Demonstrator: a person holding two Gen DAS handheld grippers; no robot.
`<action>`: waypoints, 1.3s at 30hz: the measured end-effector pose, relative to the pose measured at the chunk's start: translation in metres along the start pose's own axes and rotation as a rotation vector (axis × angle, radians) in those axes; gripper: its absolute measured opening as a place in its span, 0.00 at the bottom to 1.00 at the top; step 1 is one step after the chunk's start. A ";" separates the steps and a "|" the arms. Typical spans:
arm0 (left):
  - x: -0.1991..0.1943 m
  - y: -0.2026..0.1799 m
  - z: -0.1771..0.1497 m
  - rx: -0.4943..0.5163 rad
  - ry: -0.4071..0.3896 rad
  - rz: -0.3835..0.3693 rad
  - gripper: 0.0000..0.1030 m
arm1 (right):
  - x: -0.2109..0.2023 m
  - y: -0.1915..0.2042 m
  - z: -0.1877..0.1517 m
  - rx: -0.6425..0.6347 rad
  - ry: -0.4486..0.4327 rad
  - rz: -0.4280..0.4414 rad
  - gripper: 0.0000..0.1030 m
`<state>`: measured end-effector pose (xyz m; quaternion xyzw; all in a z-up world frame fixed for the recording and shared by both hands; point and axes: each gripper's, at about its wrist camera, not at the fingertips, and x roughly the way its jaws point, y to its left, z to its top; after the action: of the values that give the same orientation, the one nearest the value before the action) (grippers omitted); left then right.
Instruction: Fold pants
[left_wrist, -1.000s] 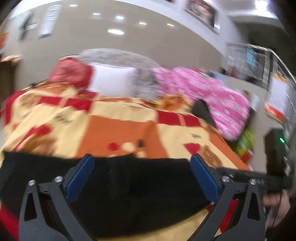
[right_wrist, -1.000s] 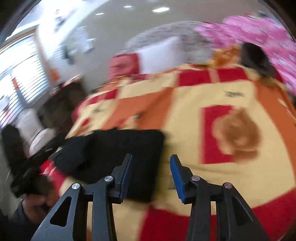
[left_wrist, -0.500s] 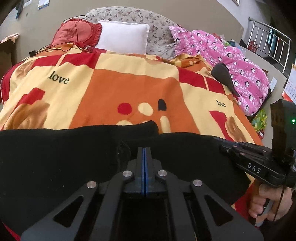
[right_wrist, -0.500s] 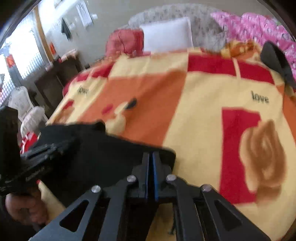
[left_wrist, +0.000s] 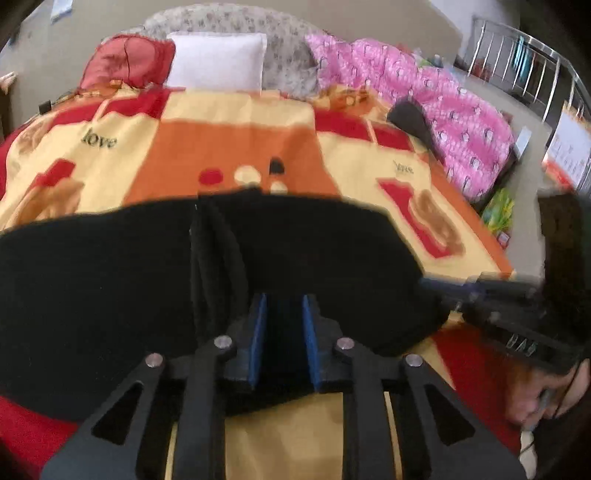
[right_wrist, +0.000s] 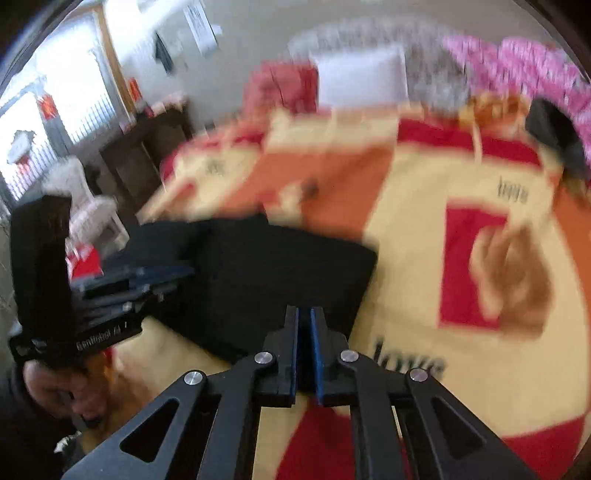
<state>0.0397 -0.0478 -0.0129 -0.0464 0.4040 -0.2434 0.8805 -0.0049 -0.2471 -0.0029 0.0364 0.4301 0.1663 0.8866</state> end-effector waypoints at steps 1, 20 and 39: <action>0.001 0.002 0.002 -0.015 0.008 -0.011 0.17 | 0.003 -0.004 -0.005 0.019 -0.028 0.018 0.07; 0.001 -0.001 0.003 -0.083 -0.031 -0.331 1.00 | -0.014 -0.033 -0.006 0.091 -0.143 -0.278 0.26; -0.137 0.212 -0.095 -1.068 -0.448 -0.189 1.00 | -0.019 -0.067 -0.015 0.276 -0.170 -0.186 0.26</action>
<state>-0.0231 0.2132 -0.0405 -0.5696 0.2689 -0.0678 0.7737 -0.0099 -0.3173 -0.0116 0.1316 0.3737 0.0192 0.9180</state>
